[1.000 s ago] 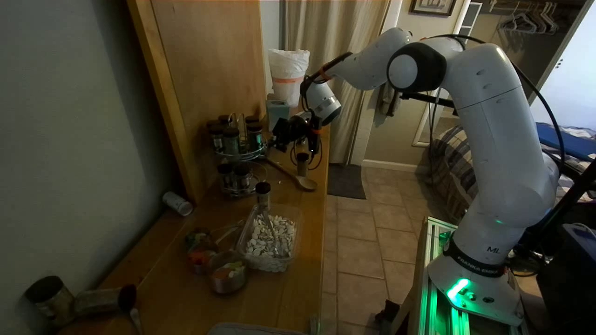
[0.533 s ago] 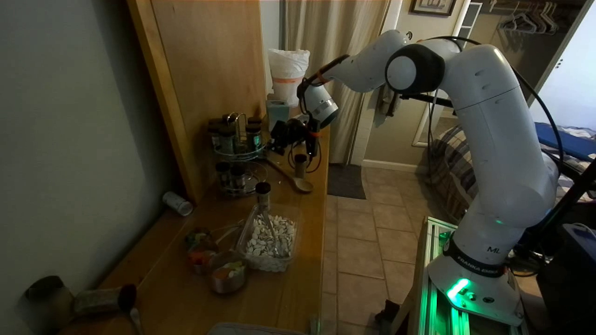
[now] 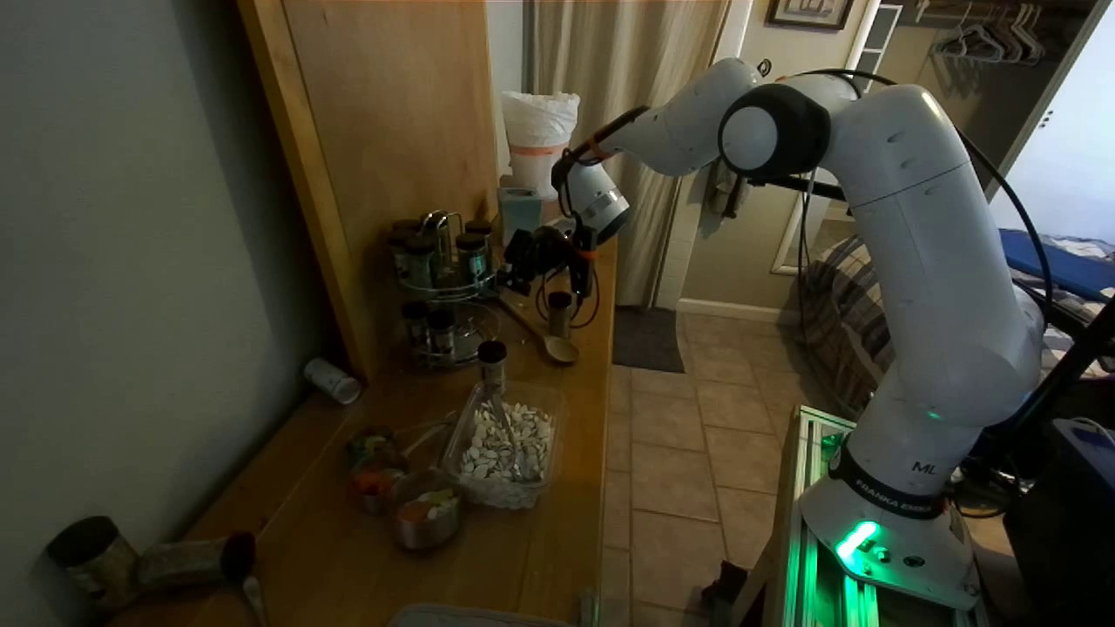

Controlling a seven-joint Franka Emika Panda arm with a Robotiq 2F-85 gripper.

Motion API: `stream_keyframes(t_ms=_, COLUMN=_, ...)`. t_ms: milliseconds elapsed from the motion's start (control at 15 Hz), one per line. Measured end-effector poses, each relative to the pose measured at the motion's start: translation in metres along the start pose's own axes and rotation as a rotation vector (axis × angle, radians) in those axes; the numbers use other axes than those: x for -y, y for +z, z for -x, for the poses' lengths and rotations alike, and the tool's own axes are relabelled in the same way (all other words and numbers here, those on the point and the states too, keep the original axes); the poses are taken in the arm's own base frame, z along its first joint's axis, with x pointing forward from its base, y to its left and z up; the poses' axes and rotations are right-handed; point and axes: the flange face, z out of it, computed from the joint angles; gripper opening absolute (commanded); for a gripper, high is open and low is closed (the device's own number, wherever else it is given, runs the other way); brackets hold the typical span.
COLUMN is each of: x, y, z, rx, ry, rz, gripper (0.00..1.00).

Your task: Turn the seasoning rack to the left

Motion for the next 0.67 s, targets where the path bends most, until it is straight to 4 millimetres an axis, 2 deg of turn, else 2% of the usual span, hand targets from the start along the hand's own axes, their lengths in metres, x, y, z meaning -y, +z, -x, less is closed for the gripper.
stream_keyframes(t_ms=267, x=0.0, y=-0.005, z=0.001, rx=-0.007, ry=0.027, rz=0.005, gripper=0.02)
stream_keyframes(t_ms=667, x=0.005, y=-0.027, z=0.008, rx=-0.023, ry=0.069, rz=0.055, gripper=0.02)
